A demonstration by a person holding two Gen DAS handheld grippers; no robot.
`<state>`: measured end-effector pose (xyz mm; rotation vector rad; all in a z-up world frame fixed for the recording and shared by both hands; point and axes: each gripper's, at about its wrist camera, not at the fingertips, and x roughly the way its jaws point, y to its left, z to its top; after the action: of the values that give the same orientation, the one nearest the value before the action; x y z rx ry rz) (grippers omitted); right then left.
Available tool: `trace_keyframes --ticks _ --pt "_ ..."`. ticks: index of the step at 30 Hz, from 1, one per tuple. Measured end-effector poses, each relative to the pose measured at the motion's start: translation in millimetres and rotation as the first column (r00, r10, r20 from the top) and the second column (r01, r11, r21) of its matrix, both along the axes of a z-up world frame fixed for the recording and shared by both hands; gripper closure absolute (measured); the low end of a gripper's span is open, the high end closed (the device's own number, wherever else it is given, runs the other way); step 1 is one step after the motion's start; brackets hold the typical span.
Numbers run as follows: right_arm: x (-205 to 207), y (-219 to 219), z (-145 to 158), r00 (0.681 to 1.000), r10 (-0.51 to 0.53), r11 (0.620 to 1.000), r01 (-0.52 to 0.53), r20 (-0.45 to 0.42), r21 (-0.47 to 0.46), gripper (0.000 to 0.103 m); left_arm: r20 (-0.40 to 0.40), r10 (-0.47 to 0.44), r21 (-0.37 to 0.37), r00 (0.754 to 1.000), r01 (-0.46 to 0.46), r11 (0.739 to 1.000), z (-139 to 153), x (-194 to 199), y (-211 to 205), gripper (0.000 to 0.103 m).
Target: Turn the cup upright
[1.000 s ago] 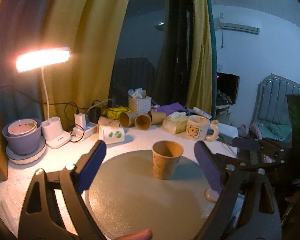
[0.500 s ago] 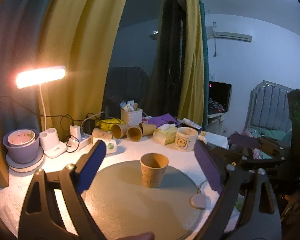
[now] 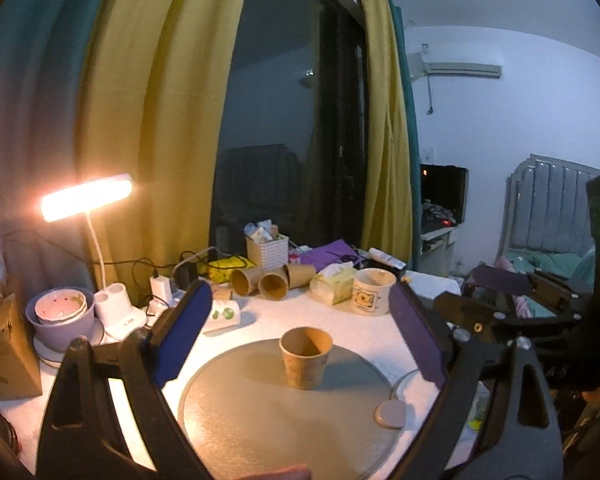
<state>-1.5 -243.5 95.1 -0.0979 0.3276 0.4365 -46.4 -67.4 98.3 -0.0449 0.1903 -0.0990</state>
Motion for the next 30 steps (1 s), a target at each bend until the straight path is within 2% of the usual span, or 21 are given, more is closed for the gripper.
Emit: trace_keyframes --ticks 7,15,22,30 --pt "-4 -2 10 1.0 0.013 1.0 -0.013 -0.003 0.019 0.026 -0.006 -0.014 -0.008 1.0 0.014 1.0 14 0 0 0.012" --pt "10 0 8 0.999 0.007 1.0 -0.007 -0.035 0.02 0.026 -0.109 0.008 -0.037 0.994 -0.012 0.999 -2 21 13 0.012" --pt "20 3 -3 0.997 0.014 1.0 -0.013 -0.075 0.013 0.026 -0.122 0.008 -0.036 0.993 -0.012 0.999 -7 24 12 0.012" --pt "21 1 -6 0.997 0.012 1.0 -0.01 -0.082 0.018 0.026 -0.121 0.007 -0.036 0.993 -0.011 0.999 -7 26 12 0.012"
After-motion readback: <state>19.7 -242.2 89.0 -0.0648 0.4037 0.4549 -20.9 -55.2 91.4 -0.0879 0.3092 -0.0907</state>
